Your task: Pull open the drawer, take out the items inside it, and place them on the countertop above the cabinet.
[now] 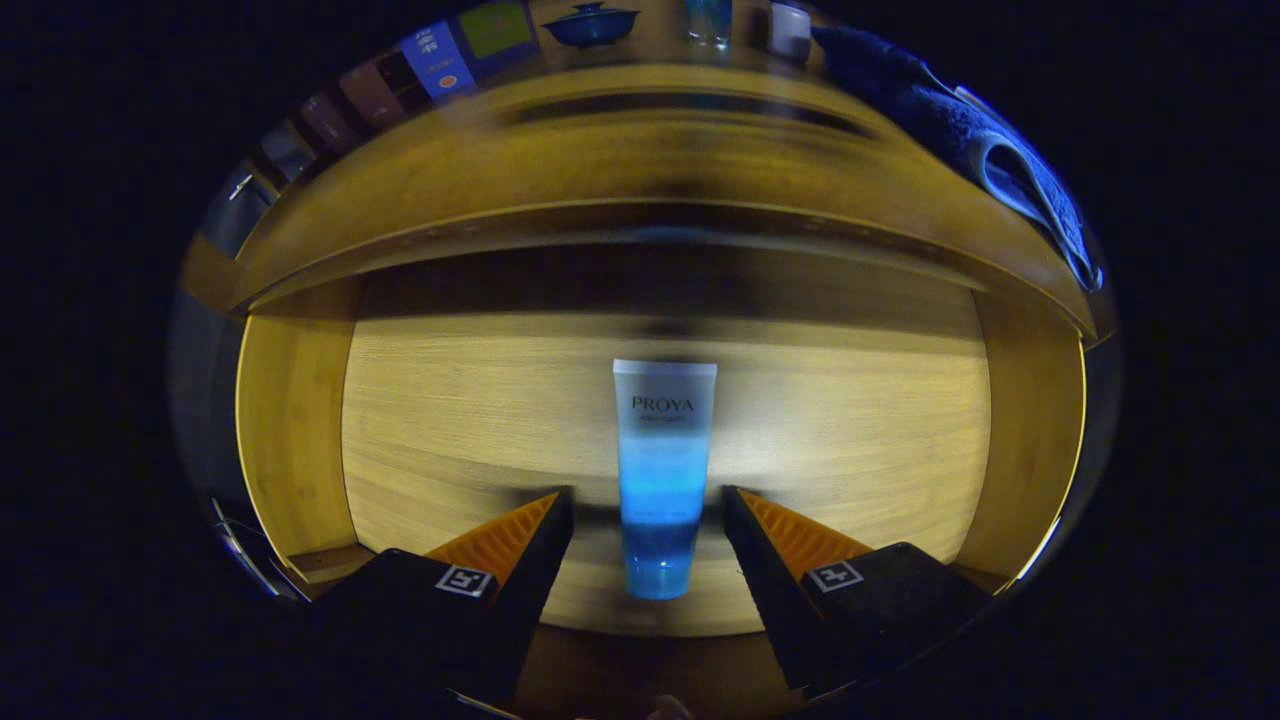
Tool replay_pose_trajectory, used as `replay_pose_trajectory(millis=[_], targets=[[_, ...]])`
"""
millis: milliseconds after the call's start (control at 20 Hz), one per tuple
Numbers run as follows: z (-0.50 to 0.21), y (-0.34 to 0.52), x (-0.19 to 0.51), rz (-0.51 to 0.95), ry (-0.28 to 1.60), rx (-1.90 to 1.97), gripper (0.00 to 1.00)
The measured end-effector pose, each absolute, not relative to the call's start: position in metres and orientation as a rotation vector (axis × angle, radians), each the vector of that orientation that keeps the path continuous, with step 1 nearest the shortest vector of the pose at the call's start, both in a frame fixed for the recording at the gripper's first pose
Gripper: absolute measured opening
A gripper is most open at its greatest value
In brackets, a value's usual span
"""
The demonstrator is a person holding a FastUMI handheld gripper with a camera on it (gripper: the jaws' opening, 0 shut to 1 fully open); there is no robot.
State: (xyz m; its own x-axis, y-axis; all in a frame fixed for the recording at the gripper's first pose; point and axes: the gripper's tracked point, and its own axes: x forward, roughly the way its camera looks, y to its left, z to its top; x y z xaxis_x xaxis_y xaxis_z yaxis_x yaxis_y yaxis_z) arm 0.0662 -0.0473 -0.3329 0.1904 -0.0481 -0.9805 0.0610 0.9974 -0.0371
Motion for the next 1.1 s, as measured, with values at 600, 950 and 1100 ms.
replay_pose_trajectory(millis=[600,950,1100], targets=[[-0.316,-0.046,0.079,-0.078,1.316,0.049,0.42],[-0.252,-0.035,0.062,-0.014,1.161,0.078,0.39],[-0.202,-0.034,0.075,0.012,1.037,0.118,0.39]])
